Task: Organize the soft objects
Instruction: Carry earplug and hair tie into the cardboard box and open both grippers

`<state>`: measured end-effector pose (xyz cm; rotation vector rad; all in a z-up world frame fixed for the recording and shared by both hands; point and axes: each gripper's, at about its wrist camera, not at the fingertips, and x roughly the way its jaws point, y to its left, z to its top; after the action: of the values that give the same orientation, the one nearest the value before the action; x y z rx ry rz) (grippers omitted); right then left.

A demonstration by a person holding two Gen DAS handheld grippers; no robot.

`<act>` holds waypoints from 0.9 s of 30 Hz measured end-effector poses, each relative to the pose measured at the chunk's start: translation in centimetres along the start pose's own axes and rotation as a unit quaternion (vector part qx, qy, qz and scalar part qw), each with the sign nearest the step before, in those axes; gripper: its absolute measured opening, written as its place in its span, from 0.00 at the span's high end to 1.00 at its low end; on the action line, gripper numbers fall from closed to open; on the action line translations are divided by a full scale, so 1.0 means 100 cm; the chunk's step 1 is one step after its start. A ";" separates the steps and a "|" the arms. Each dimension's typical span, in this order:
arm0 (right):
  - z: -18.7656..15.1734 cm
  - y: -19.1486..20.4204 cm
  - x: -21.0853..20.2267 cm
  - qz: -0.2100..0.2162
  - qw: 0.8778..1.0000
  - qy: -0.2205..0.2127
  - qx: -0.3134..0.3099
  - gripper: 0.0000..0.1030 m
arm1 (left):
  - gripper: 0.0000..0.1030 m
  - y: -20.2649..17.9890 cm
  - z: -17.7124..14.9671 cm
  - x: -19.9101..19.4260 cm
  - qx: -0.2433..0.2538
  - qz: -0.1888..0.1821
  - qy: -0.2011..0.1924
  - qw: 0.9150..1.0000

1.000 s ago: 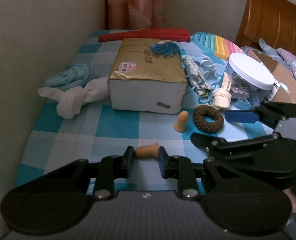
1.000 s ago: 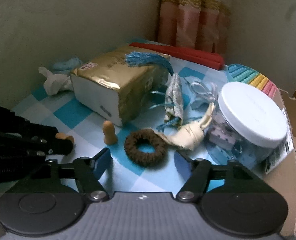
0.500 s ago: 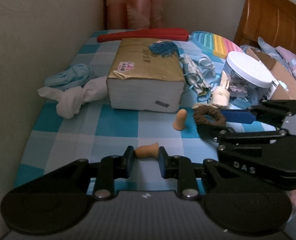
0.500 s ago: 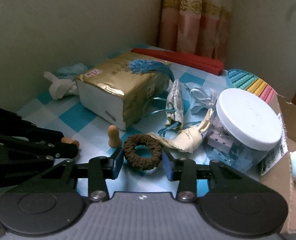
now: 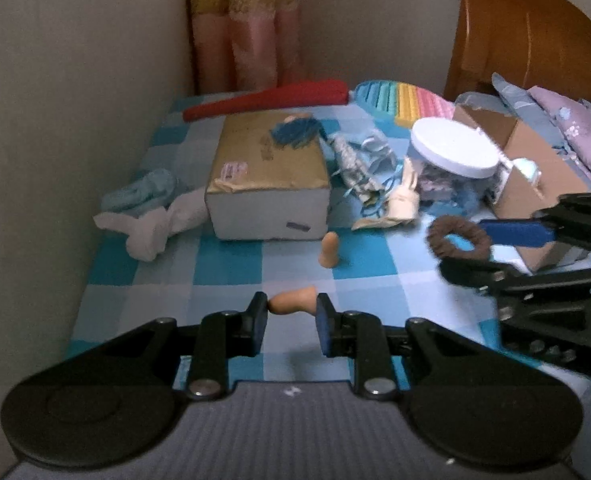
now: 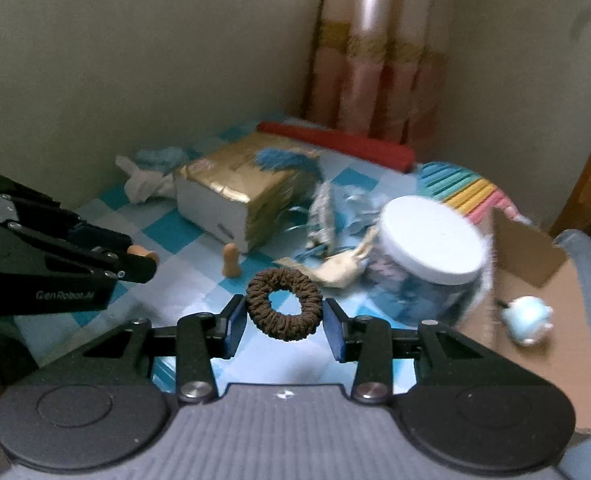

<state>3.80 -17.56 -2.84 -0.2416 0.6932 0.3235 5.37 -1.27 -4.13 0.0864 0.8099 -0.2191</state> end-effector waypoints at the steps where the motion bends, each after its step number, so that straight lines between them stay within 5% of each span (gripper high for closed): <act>1: 0.000 -0.005 -0.009 -0.006 1.000 -0.006 0.004 0.55 | 0.77 -0.001 0.001 -0.003 0.002 -0.002 -0.002 1.000; 10: -0.005 -0.068 -0.051 -0.095 0.993 -0.038 0.055 0.55 | 0.77 -0.028 0.012 -0.022 0.032 -0.024 -0.025 0.999; 18: -0.023 -0.131 -0.047 -0.142 0.983 -0.027 0.111 0.53 | 0.76 -0.056 0.024 -0.028 0.061 -0.032 -0.033 0.997; 27: -0.038 -0.135 -0.046 -0.126 0.983 -0.020 0.133 0.07 | 0.76 -0.082 0.037 -0.024 0.089 -0.053 -0.026 0.994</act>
<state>3.27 -32.21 -1.17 -0.0653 0.6504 -0.0070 4.51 -9.50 0.17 0.2062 0.7430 -0.3918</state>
